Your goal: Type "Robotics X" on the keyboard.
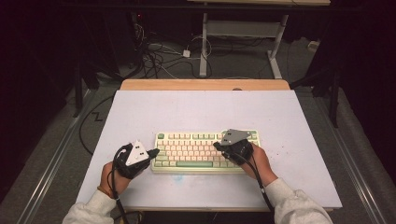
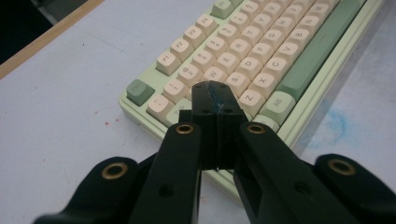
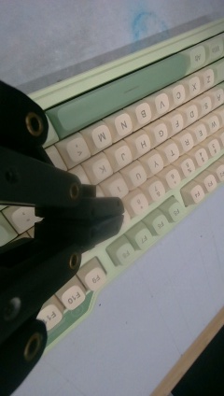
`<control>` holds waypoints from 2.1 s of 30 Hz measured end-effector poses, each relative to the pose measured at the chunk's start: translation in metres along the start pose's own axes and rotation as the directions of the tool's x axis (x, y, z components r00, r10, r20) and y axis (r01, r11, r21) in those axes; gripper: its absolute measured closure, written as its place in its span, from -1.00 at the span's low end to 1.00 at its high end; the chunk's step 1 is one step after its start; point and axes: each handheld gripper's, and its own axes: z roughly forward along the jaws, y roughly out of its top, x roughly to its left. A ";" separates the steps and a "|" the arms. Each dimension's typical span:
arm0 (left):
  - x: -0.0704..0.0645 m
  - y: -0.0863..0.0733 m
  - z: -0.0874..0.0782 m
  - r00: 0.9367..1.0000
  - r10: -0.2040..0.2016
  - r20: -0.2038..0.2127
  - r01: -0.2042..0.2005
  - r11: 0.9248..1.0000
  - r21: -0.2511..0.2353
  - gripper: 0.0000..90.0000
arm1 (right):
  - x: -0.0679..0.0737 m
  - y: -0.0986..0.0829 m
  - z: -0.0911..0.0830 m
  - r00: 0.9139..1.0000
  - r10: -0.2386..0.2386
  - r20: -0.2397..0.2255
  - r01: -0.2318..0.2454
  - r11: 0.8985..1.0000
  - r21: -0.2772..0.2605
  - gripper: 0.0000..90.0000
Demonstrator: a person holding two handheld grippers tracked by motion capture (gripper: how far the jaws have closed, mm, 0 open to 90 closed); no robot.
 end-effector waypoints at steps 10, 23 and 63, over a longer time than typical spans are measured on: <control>0.001 -0.009 -0.005 1.000 -0.013 0.002 0.013 1.000 0.001 0.95 | 0.000 0.004 0.016 1.000 -0.012 0.007 0.012 0.999 0.046 1.00; -0.001 -0.009 -0.001 1.000 0.003 0.018 -0.003 1.000 0.010 0.95 | 0.002 0.009 0.028 1.000 -0.029 -0.001 0.029 0.996 0.081 1.00; -0.006 -0.005 -0.001 1.000 0.013 -0.006 -0.013 1.000 0.004 0.95 | 0.013 0.001 -0.040 0.999 0.010 0.032 -0.006 0.992 -0.128 1.00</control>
